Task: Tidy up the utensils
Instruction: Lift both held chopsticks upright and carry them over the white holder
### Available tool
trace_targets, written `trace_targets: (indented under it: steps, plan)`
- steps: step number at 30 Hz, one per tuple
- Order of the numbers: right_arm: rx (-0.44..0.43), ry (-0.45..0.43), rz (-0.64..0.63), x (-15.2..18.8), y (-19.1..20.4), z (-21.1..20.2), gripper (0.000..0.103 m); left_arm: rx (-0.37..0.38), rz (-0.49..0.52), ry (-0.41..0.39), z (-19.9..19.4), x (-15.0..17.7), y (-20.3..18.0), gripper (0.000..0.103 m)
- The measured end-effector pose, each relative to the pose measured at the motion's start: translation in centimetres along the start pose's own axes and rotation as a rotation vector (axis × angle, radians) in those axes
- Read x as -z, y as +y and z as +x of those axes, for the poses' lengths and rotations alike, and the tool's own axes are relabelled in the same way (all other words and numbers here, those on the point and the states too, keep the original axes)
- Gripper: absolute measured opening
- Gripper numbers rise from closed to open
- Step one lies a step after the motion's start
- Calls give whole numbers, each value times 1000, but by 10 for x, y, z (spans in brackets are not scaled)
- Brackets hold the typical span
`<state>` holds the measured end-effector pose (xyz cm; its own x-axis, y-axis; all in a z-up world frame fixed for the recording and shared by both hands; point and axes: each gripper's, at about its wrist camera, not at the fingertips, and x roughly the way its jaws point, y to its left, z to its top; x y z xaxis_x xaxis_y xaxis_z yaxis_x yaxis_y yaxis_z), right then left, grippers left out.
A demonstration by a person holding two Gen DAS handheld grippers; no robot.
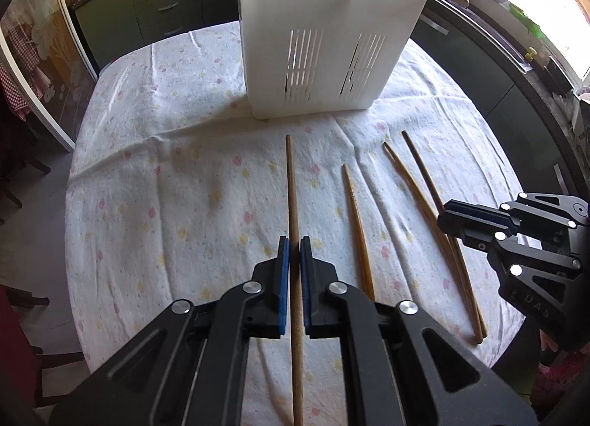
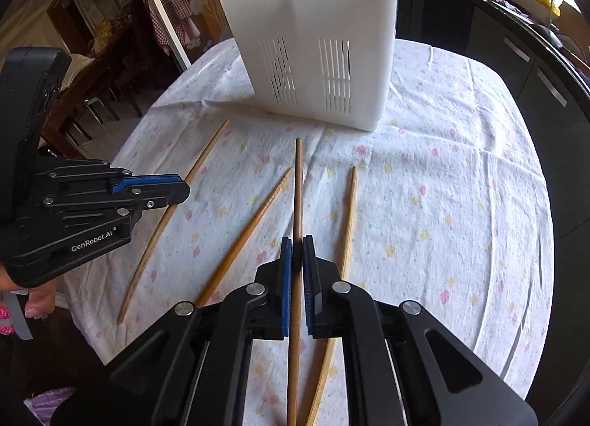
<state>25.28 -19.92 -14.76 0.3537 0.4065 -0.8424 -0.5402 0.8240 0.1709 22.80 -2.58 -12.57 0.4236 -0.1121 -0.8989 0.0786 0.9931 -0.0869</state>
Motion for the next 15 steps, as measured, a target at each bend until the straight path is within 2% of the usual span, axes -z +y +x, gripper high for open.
trace_targets:
  steps: [7, 15]
  plan:
    - [-47, -141, 39, 15, -8, -59, 7, 24, 23, -80, -41, 6, -9, 6]
    - [-75, -211, 48, 28, -7, -91, 7, 43, 71, -155, -83, 16, -21, 6]
